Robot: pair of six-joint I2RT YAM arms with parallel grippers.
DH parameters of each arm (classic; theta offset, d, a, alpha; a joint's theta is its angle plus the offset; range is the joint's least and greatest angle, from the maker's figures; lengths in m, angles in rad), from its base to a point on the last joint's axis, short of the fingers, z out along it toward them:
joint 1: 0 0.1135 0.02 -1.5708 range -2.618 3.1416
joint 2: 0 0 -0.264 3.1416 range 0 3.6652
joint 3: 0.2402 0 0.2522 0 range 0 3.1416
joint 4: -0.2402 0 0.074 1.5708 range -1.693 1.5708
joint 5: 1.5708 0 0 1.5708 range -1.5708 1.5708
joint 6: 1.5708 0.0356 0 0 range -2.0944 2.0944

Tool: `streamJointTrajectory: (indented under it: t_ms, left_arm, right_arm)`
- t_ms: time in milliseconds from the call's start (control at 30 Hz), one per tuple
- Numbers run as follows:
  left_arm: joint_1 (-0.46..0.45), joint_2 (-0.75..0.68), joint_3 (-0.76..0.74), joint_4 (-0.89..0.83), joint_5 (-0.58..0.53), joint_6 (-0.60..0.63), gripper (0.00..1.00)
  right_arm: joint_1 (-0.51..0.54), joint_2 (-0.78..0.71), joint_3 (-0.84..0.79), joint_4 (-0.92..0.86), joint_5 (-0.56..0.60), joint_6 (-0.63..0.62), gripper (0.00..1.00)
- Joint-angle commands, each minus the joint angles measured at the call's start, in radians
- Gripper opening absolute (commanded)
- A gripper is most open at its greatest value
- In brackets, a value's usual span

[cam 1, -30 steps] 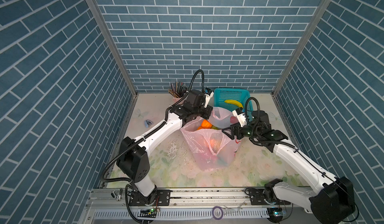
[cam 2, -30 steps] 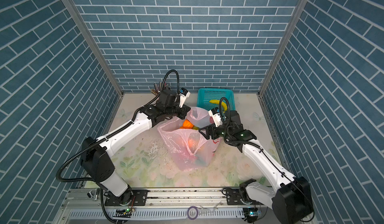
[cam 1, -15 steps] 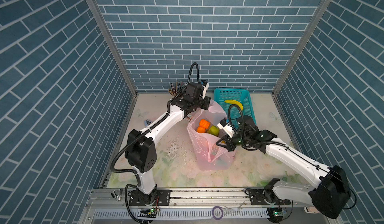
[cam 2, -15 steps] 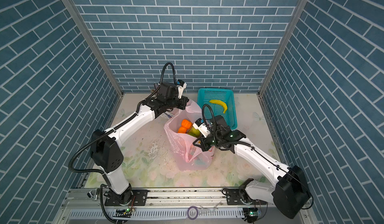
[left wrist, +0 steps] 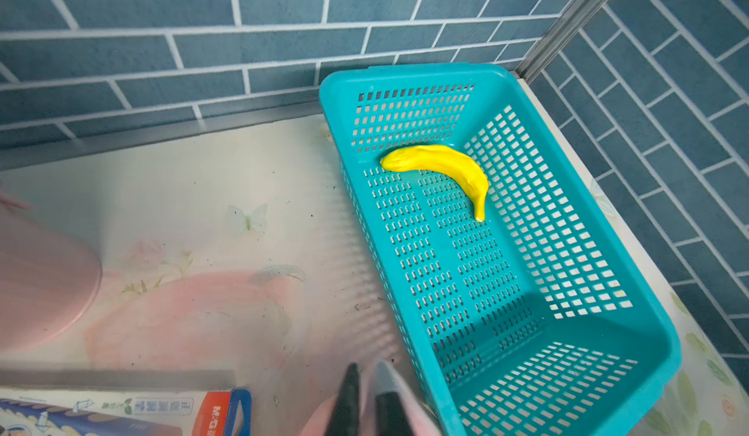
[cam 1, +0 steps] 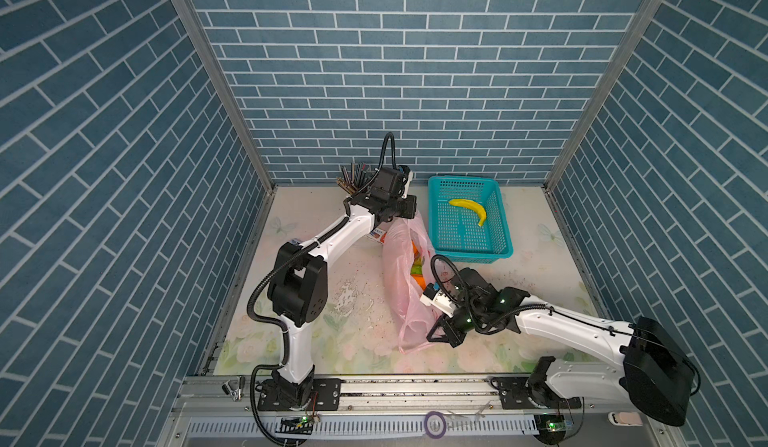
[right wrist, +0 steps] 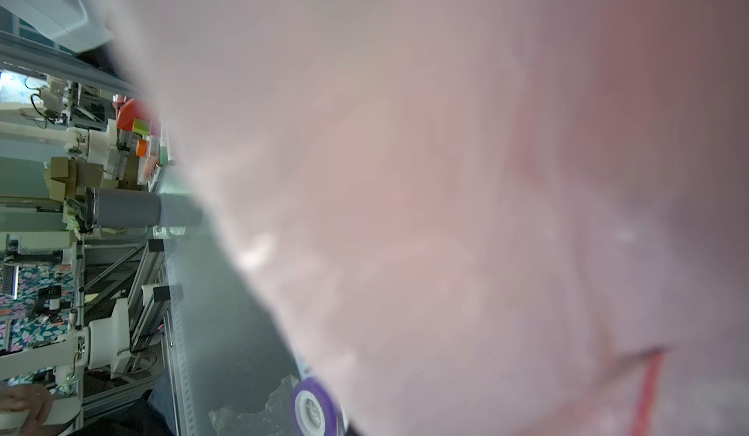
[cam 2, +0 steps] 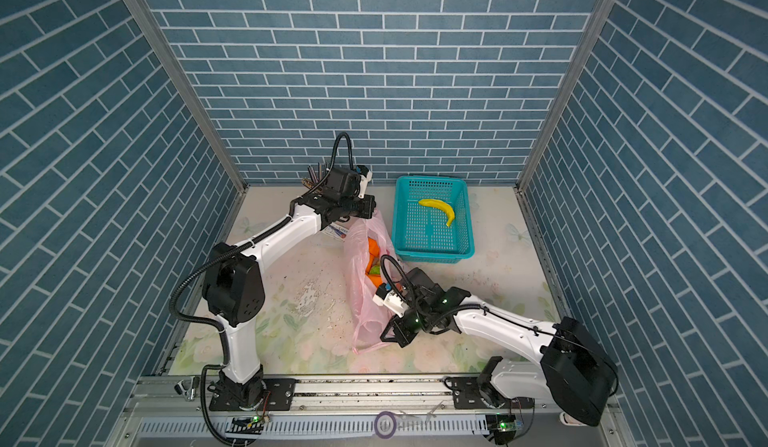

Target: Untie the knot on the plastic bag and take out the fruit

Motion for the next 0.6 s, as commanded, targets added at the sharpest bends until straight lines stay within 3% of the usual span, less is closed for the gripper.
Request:
streamJointTrajectory:
  t_ms: [0, 100, 200, 267, 567]
  left_arm:
    - [0.024, -0.018, -0.032, 0.064, -0.009, -0.015, 0.37]
    - [0.022, -0.074, -0.081, 0.081, -0.001, -0.021, 0.58]
    - [0.021, -0.159, -0.137, 0.087, 0.0, -0.031, 0.68]
    - [0.019, -0.221, -0.177, 0.089, 0.01, -0.043, 0.72]
    - [-0.039, -0.461, -0.322, 0.003, -0.031, -0.1, 0.73]
  right_arm:
    - [0.015, 0.02, 0.063, -0.097, 0.015, -0.026, 0.07]
    - [0.014, 0.009, 0.126, -0.091, 0.103, -0.024, 0.22]
    - [0.0, -0.012, 0.187, -0.091, 0.176, -0.025, 0.42]
    - [-0.017, -0.031, 0.218, -0.084, 0.206, -0.019, 0.5]
    - [-0.074, -0.109, 0.23, 0.131, 0.309, 0.077, 0.59]
